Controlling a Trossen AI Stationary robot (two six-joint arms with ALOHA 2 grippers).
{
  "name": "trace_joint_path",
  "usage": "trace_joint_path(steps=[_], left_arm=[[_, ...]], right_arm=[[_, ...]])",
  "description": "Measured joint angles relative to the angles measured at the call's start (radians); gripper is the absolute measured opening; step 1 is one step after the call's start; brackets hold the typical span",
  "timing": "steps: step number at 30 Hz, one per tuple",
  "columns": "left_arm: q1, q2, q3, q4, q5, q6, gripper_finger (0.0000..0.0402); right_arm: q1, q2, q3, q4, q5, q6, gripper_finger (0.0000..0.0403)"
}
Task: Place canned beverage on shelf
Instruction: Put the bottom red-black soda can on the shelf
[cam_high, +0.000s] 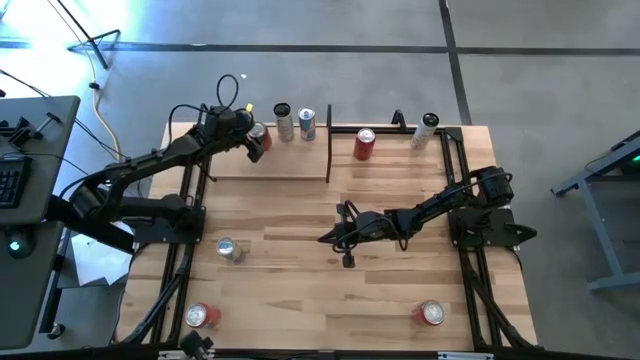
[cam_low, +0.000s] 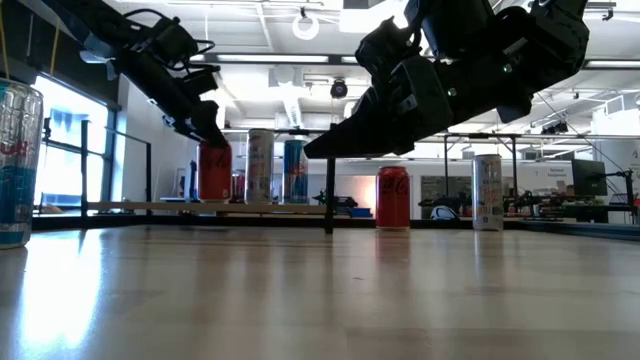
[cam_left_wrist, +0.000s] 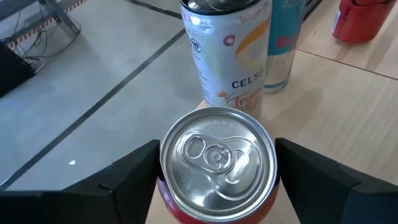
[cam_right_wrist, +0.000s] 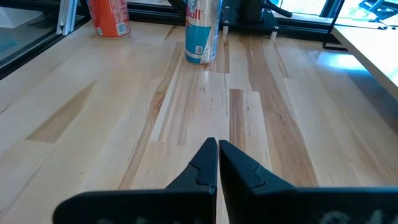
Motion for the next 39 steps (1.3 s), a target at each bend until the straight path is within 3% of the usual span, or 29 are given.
trace_joint_path(steps=[5,25,39], left_arm=[[0.000,-0.001,-0.001,0.004,-0.001,0.000,0.0311],[0.002,-0.019,-0.002,0.029,-0.011,0.028,0.0314],[-0.021,-0.245,-0.003,-0.032,-0.120,-0.102,0.0314]], right_arm=[[0.000,0.000,0.000,0.000,0.000,0.001,0.0000],[0.000,0.000,0.000,0.000,-0.016,0.006,0.0000],[0.000,0.000,0.000,0.000,-0.016,0.008,0.0000]])
